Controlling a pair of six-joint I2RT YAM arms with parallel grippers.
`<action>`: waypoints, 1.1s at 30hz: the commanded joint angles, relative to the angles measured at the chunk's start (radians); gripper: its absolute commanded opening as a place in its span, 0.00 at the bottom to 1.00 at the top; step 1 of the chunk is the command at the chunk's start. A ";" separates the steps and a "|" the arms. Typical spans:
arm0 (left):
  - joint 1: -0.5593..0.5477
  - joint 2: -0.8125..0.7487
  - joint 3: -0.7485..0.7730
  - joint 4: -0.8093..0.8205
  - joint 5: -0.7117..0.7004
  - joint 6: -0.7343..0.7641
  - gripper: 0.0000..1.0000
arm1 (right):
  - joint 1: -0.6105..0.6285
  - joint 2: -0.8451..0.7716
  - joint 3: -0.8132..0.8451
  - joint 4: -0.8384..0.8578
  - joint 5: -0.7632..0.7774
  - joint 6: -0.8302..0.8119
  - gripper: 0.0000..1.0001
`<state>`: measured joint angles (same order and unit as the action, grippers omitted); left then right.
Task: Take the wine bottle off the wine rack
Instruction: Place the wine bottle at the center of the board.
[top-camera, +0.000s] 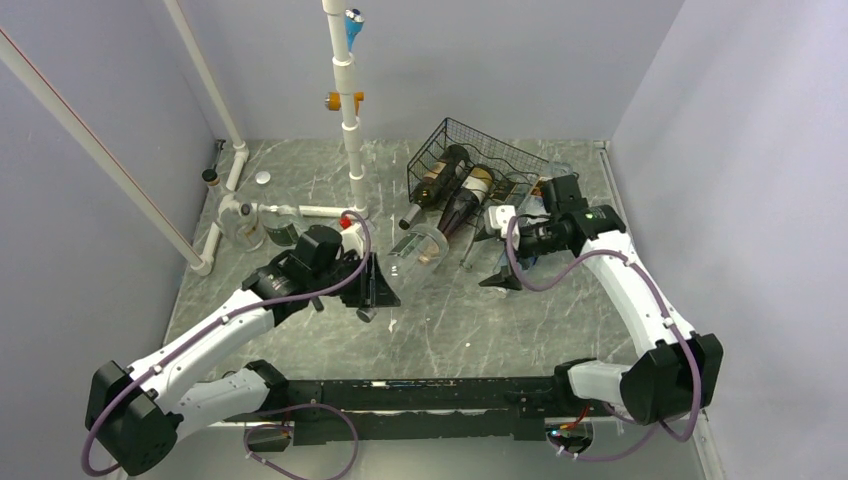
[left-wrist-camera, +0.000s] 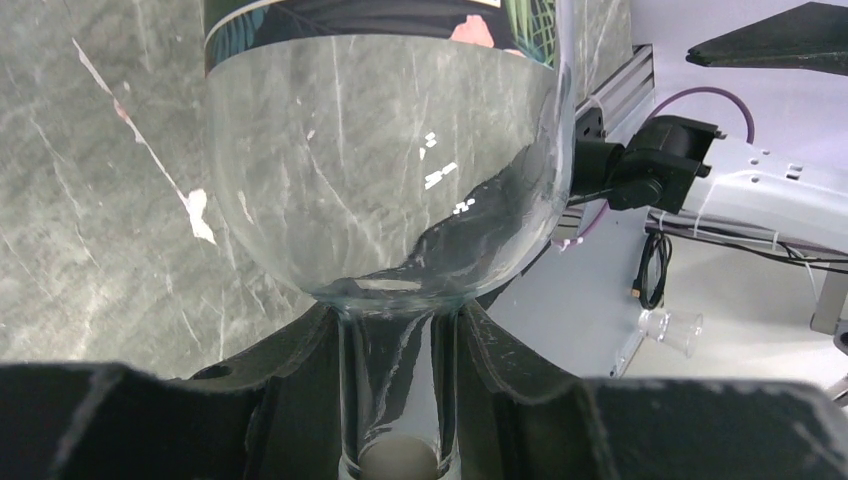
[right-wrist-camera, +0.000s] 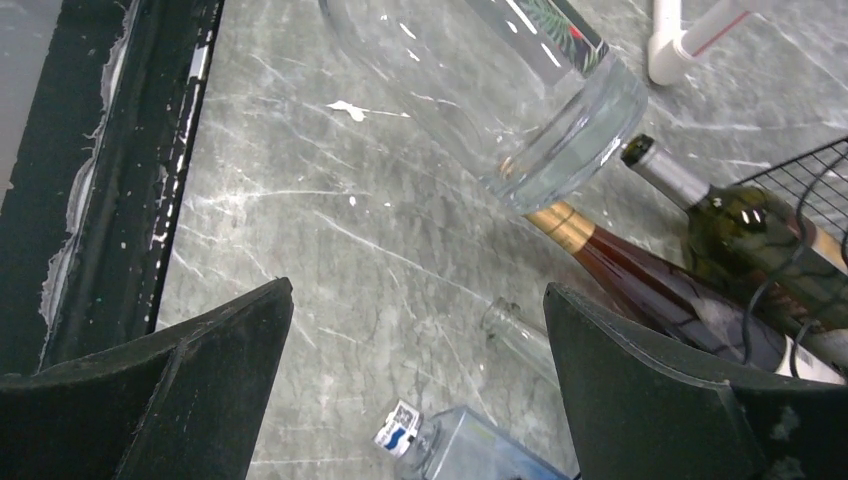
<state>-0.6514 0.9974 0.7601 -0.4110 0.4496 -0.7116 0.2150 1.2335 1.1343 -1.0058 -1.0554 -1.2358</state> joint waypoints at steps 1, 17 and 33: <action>-0.002 -0.071 0.037 0.169 0.094 -0.001 0.00 | 0.071 0.021 0.050 0.086 0.035 0.060 0.99; -0.004 -0.034 0.062 0.003 0.197 0.007 0.00 | 0.318 0.120 0.060 0.207 0.141 0.176 0.99; -0.031 0.059 0.064 -0.032 0.276 0.006 0.00 | 0.424 0.165 -0.070 0.368 0.254 0.244 0.99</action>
<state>-0.6743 1.0782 0.7555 -0.6117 0.6128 -0.7280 0.6147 1.3941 1.0946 -0.7071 -0.8410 -1.0103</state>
